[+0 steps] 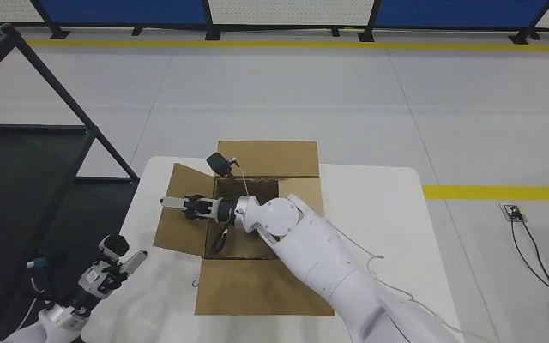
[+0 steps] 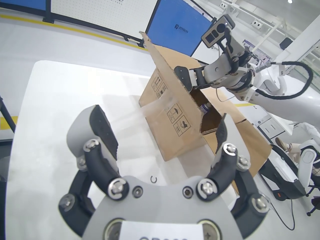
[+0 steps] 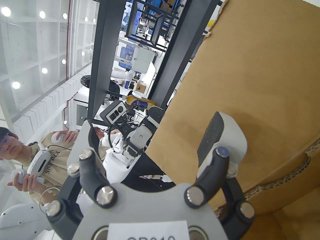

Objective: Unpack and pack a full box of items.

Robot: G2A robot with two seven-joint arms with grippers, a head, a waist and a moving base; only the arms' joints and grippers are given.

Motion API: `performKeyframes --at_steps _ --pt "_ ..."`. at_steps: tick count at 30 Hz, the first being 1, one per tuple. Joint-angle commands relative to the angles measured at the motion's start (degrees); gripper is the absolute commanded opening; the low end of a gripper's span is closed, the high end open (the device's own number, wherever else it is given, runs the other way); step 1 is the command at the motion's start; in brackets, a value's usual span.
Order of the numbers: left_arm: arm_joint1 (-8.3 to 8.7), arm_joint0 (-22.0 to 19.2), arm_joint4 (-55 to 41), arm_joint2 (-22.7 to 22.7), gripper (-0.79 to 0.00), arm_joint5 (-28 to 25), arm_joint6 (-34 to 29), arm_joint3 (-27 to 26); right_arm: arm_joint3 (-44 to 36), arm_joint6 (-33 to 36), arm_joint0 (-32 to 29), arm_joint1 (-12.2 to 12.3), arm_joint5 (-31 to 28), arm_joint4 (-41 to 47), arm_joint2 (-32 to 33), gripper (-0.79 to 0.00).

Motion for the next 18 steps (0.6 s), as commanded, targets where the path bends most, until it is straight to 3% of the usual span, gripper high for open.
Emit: performKeyframes --at_steps 1,11,18 --pt "-0.04 -0.05 -0.02 0.17 0.0 0.32 0.21 -0.13 0.82 -0.23 0.0 -0.44 -0.22 -0.16 -0.04 0.0" --pt "-0.29 -0.7 -1.67 1.17 0.0 3.64 0.29 0.38 3.76 -0.35 0.09 -2.2 -2.66 -1.79 0.12 0.0" --pt "-0.58 -4.27 7.2 5.97 0.0 11.16 -0.11 1.67 4.6 0.58 0.16 -2.42 -6.97 -1.93 1.29 0.0"
